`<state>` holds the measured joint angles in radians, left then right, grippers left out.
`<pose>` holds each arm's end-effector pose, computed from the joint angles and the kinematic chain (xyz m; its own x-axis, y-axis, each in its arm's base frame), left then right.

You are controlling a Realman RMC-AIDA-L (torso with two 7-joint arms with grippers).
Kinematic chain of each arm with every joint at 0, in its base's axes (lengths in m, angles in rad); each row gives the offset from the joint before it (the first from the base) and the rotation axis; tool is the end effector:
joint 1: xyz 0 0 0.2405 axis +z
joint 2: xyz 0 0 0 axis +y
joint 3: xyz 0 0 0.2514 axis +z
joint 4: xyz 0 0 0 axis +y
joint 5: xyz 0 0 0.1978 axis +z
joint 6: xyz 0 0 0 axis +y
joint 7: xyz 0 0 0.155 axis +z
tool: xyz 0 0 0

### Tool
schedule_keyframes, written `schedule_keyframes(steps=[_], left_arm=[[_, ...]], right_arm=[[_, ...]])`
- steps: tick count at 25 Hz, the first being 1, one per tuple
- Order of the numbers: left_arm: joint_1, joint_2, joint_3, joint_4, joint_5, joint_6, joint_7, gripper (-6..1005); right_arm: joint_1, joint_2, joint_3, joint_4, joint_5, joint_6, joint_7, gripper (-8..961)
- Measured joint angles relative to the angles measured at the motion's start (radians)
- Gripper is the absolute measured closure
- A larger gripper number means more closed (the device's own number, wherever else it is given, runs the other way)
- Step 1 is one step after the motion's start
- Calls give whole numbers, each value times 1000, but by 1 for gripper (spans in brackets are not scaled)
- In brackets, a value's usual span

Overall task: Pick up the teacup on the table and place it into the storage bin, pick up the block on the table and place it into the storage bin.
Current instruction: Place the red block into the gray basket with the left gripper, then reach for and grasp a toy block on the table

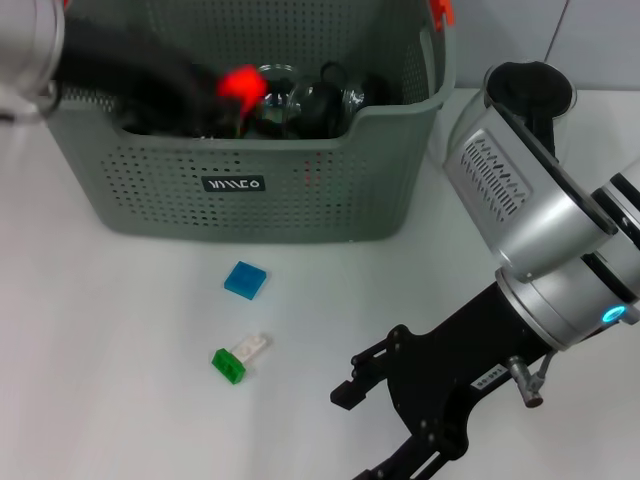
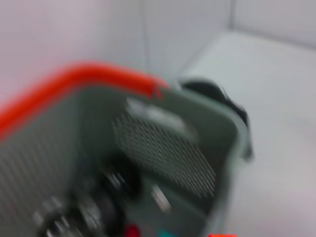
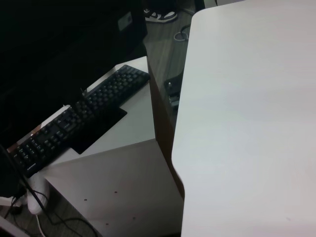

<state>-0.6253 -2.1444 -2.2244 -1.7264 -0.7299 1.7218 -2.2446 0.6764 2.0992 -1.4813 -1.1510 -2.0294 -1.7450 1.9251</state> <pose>-0.1201 0.3494 0.0865 0.9298 0.3407 0.1392 0.3641 -0.7967 -0.4824 0.1209 0.2769 -0.0603 0.9958 -0.0768 0.0491 -0.0882 -0.9478 0.3064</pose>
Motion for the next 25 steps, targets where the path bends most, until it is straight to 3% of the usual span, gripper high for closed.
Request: schedule_keyframes(steps=[6,9,12,18,25], left_arm=[[-123,56,-79,273,-6,-214,0,795],[-159,84,-81,407,14,-298,-15,795],[-175,101,-77,469,31,-337,-37,794],[-174,108,-84,480,33,-346,-40,793],[-125,102,-83,334,29,-274,-46,630]], right_arm=[[-1,2,-3,4,0,-1,0,70],[-3,2,-1,4,1,-1,0,70],[-4,2,0,5,3,-1,0,70],[-5,2,1,5,12,0,0,70],[-5,-2,4,3,14,4,0,69]])
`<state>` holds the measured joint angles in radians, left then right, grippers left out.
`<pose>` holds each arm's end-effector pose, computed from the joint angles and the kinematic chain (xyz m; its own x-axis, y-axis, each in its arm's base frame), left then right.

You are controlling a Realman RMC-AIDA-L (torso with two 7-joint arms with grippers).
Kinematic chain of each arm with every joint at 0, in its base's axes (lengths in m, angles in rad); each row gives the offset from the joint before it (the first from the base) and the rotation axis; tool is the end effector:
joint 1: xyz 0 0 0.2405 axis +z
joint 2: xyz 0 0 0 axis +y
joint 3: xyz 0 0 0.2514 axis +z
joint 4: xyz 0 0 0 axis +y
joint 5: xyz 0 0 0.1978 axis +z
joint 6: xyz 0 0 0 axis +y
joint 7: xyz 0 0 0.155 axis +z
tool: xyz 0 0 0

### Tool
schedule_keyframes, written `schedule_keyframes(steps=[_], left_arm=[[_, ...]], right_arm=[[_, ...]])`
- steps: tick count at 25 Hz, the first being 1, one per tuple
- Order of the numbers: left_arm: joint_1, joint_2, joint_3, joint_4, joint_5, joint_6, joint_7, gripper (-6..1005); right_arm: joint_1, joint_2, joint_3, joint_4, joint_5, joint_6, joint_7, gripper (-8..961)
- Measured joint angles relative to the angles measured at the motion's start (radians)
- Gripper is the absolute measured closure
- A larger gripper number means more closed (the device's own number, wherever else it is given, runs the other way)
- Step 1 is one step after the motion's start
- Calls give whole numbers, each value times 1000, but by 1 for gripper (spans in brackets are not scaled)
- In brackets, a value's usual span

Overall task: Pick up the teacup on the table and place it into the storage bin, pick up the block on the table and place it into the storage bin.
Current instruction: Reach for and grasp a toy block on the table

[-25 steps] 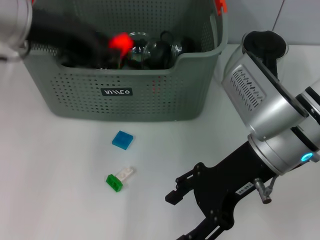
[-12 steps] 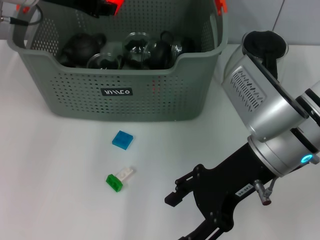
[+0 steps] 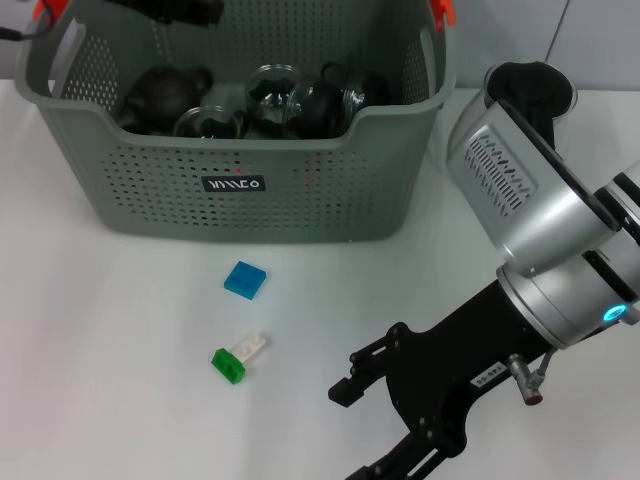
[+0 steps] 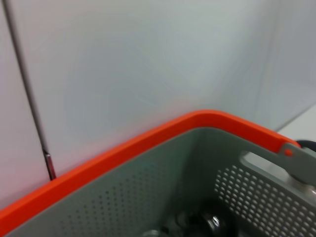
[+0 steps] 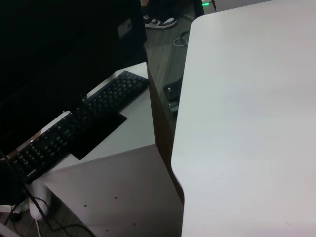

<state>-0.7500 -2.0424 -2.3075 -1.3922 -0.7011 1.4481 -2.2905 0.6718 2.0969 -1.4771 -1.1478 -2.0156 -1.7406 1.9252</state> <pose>-0.1403 0.4166 0.1059 0.8515 0.4366 0.2903 0.5215 -0.6485 -0.5545 0.1209 0.2774 -0.0595 0.9955 -0.0886 0.0349 -0.0950 -0.9478 0.3043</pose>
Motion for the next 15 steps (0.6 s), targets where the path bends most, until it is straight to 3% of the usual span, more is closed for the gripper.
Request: schedule_keyframes(steps=[5,12,15], left_arm=[[61,-23,-1,-181,-10,180,-31,436],[216,-119,26,-436,-36,363,-17,123],[266,-129,40,-445,-87,394,-11,67]], right_arm=[[0,0,12,-4,-1,-3,2,69],[-2,-1,23,4,-4,-5,0,69],[-7,-6,29,4,-7,-5,0,69]])
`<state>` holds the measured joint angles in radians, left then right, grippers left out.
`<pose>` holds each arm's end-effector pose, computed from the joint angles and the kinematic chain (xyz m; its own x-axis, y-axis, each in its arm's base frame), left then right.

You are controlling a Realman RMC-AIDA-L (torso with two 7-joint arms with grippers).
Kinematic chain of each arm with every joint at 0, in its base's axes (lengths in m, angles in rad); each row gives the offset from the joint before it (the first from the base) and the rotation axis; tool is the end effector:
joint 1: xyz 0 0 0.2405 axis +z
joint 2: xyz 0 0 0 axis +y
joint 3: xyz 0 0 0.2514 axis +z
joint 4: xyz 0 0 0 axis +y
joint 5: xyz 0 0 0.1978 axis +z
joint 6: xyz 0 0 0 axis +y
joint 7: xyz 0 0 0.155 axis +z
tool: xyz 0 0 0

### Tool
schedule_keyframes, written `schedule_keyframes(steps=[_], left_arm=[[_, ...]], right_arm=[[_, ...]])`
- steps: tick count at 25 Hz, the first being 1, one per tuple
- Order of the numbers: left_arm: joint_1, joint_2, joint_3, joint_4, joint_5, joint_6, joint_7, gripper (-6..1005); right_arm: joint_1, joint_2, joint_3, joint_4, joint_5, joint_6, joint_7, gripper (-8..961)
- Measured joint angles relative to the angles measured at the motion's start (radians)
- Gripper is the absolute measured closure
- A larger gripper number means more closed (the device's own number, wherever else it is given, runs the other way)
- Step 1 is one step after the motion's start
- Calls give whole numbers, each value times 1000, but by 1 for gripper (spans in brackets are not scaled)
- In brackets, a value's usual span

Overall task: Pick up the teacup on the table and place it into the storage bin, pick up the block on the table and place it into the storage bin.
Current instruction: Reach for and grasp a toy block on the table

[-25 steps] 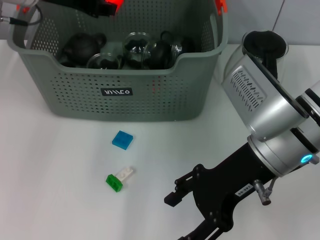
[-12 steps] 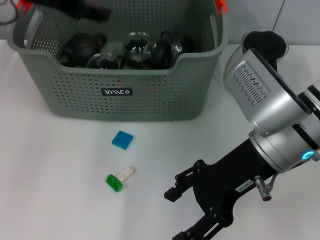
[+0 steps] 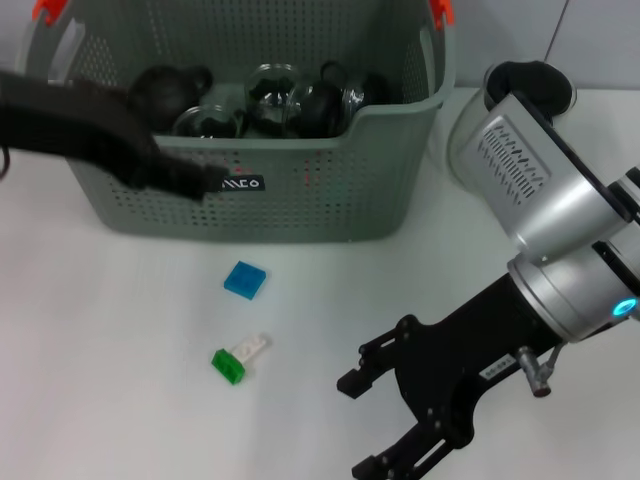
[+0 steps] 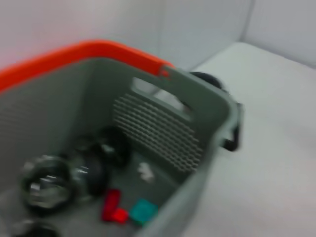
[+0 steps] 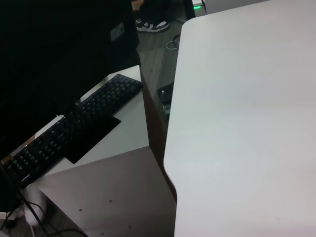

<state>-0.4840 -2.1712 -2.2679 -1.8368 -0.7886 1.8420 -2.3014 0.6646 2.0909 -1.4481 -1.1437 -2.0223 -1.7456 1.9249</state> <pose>-0.1491 0.3098 0.0918 0.8699 0.4611 0.1751 0.4887 -0.7579 -0.4321 0.1256 0.2810 -0.0544 0.9931 -0.1128 0.0307 -0.1169 -0.9507 0.2871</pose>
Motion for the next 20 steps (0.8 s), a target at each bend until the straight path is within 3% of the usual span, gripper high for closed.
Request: schedule_keyframes(steps=[9,12,20], left_arm=[[46,0,18,171,-59,-14,116,32],[39,3,25,267,-52,-72,165,33],[8,5,70,379,8,-121,165,35]], right_arm=[[-5,-5,20,0,-4,-37,-9,69],[-5,-4,21,-1,-20,-50,-8,69],[-2,3,37,-1,-54,-68,7,71]])
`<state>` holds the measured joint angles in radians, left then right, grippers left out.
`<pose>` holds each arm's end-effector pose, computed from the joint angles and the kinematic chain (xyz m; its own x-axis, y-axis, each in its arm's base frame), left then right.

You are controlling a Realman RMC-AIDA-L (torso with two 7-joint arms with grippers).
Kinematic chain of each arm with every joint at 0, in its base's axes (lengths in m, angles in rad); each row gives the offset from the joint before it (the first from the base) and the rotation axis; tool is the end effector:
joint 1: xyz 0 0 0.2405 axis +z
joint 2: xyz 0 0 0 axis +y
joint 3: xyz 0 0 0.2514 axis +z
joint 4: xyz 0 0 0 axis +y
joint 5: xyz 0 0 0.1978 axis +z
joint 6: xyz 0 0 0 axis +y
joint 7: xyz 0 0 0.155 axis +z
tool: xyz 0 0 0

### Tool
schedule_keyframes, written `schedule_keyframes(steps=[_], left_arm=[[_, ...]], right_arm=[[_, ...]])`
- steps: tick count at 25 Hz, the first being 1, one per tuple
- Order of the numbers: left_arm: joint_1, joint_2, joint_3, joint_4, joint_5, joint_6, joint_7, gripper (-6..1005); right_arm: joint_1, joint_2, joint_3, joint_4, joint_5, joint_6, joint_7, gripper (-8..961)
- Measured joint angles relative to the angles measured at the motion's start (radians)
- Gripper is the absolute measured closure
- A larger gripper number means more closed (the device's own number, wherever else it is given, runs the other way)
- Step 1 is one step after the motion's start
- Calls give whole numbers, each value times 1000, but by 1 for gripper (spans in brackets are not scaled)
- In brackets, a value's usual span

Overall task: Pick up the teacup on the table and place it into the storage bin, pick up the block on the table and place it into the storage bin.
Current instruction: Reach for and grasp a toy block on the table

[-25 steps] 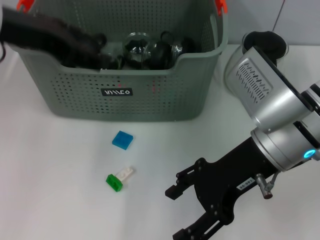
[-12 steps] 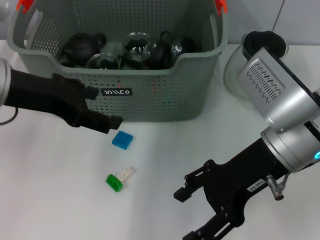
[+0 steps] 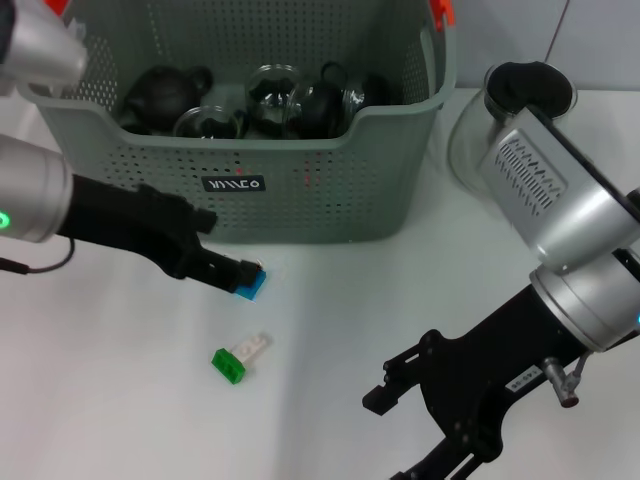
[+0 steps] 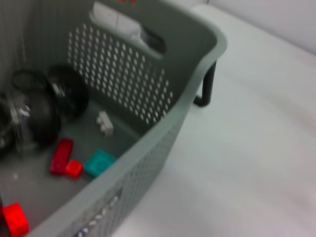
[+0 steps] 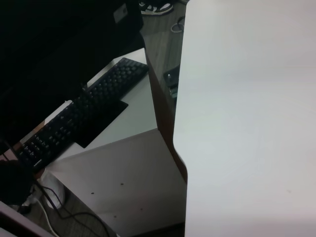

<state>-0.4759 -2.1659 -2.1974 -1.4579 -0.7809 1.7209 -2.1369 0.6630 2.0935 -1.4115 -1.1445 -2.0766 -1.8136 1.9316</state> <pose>-0.1939 0.3180 0.0338 0.8362 0.5371 0.1110 0.5460 -0.7964 -0.2601 0.1351 0.2773 -0.0479 0.9884 -0.1278 0.0817 -0.1471 -0.9395 0.3095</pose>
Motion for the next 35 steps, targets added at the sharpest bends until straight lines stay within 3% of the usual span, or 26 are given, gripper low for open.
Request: schedule_keyframes(steps=[12,22,35], left_arm=[[-20,-5,136,113,68,-147,-52,36],[-40,-1,145,163,110,-216,-102,35],[-117,1,157,249,200,-233,-357,36]], right_arm=[[7,-2,16,-11,1,-41,-28,71],[13,-9,90,-46,-7,-90,-33,71],[37,-22,136,-121,-36,-171,-23,70]])
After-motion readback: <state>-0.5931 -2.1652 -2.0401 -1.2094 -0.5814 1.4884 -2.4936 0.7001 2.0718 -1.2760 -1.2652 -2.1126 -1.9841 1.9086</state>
